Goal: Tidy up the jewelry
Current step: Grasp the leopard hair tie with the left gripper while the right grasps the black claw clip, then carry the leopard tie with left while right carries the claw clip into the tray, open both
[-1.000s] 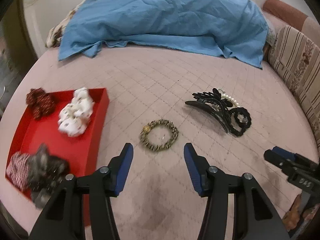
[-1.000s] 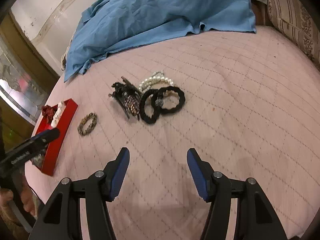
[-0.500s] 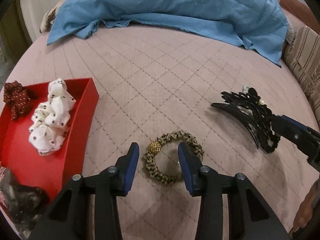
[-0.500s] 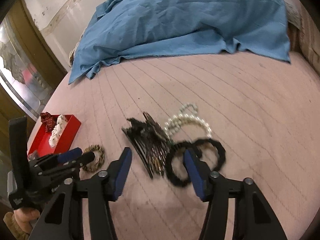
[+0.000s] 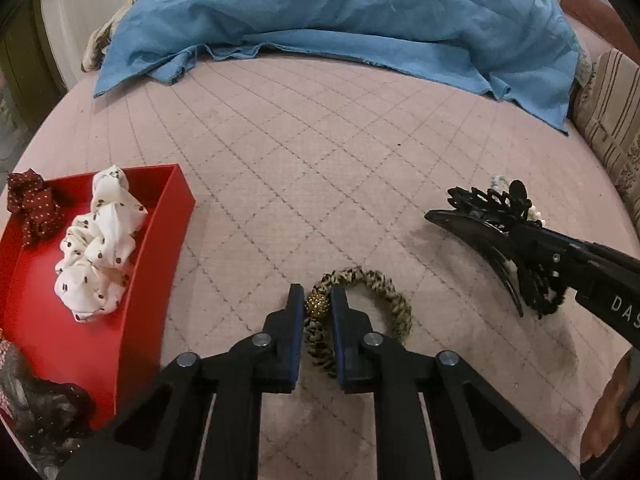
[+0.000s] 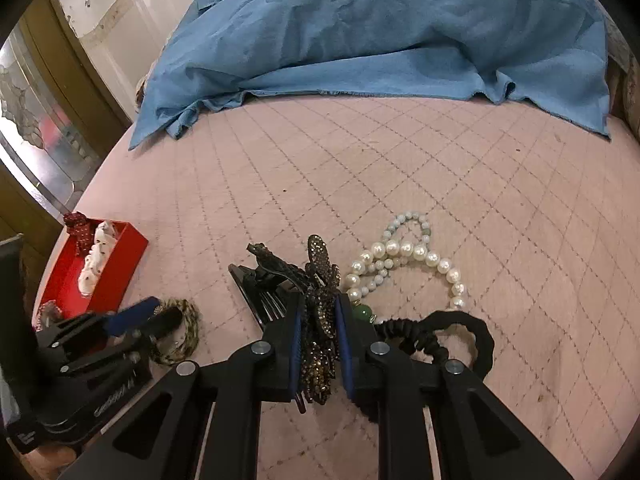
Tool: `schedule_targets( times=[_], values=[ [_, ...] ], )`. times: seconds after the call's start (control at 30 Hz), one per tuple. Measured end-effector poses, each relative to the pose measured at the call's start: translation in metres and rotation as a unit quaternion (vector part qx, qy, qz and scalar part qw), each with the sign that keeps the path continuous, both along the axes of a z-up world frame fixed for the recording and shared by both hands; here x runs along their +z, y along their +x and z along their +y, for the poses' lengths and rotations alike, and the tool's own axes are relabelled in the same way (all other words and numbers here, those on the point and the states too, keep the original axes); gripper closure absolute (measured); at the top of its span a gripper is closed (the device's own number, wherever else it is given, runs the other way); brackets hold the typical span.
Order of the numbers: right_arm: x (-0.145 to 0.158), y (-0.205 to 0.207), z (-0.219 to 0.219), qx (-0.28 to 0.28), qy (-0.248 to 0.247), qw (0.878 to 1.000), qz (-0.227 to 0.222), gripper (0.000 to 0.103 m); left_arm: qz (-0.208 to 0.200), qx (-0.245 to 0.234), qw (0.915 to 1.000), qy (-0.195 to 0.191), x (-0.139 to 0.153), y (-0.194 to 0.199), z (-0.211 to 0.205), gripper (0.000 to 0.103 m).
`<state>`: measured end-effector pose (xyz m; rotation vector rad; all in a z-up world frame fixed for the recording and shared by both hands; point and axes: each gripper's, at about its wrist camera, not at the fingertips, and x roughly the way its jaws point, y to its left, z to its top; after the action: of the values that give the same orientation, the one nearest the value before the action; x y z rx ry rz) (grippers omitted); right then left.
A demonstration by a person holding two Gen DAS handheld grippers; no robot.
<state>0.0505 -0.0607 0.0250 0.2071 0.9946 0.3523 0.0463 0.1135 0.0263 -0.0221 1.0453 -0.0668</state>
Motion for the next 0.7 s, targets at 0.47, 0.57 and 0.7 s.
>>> schedule_targets(
  times=[0.47, 0.57, 0.7],
  values=[
    [0.031, -0.048, -0.017, -0.02, 0.04, 0.999, -0.01, 0.086, -0.038, -0.015, 0.9986, -0.033, 0.048, -0.056, -0.012, 0.09],
    [0.037, -0.064, -0.02, -0.024, 0.051, 0.998, -0.012, 0.086, -0.051, -0.022, 0.9982, -0.024, 0.058, -0.074, -0.016, 0.09],
    [0.041, -0.084, -0.024, -0.028, 0.06, 0.998, -0.014, 0.086, -0.059, -0.03, 0.9977, -0.015, 0.066, -0.093, -0.019, 0.09]
  ],
)
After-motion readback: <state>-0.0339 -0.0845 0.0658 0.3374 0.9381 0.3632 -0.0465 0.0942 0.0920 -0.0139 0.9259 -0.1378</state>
